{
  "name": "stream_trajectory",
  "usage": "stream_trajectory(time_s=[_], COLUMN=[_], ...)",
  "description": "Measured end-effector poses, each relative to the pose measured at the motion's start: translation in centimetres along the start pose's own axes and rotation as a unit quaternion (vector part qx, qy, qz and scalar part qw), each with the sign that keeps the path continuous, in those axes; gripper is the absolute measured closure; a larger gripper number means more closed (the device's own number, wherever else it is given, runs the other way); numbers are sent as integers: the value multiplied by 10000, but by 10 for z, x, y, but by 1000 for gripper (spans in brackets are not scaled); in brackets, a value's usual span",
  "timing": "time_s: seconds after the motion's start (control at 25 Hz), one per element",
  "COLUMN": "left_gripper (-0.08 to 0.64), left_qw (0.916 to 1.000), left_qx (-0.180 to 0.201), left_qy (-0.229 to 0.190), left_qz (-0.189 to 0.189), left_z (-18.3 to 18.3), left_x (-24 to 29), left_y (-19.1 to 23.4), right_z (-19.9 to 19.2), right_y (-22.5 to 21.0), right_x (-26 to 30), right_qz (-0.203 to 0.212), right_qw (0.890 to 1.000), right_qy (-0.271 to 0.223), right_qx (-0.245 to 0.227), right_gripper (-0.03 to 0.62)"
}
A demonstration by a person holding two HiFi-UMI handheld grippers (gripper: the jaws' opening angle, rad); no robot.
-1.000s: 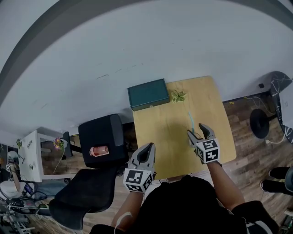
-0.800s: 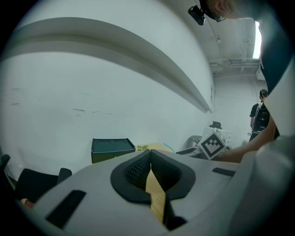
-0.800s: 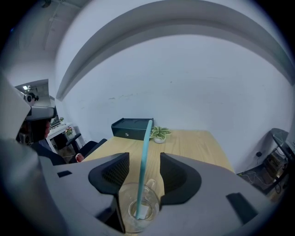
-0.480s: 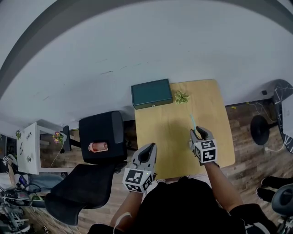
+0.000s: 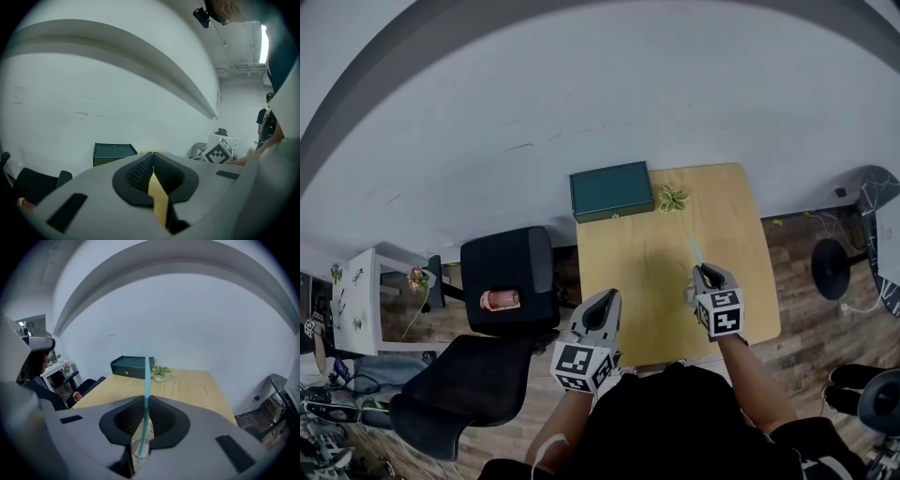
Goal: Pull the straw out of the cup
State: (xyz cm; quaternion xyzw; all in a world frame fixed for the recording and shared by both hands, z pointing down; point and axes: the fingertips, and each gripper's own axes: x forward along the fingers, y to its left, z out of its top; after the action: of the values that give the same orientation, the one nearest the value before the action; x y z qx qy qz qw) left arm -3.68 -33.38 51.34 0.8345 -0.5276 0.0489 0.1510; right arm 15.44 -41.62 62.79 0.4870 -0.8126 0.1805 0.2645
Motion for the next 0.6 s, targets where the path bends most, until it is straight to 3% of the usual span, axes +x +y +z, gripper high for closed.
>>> stream_trajectory(time_s=[0.32, 0.6], left_gripper=[540, 540], left_qw=[9999, 10000], left_qx=[-40, -61], left_qy=[-1, -12], left_qz=[100, 35], left_z=[-3, -1], left_x=[-4, -7], left_y=[2, 0], right_z=[14, 55], right_y=[1, 11], right_x=[-16, -47], right_qz=[-74, -76], right_qw=[9996, 9956], right_qy=[-257, -908], right_qx=[-70, -239], right_gripper=[543, 545])
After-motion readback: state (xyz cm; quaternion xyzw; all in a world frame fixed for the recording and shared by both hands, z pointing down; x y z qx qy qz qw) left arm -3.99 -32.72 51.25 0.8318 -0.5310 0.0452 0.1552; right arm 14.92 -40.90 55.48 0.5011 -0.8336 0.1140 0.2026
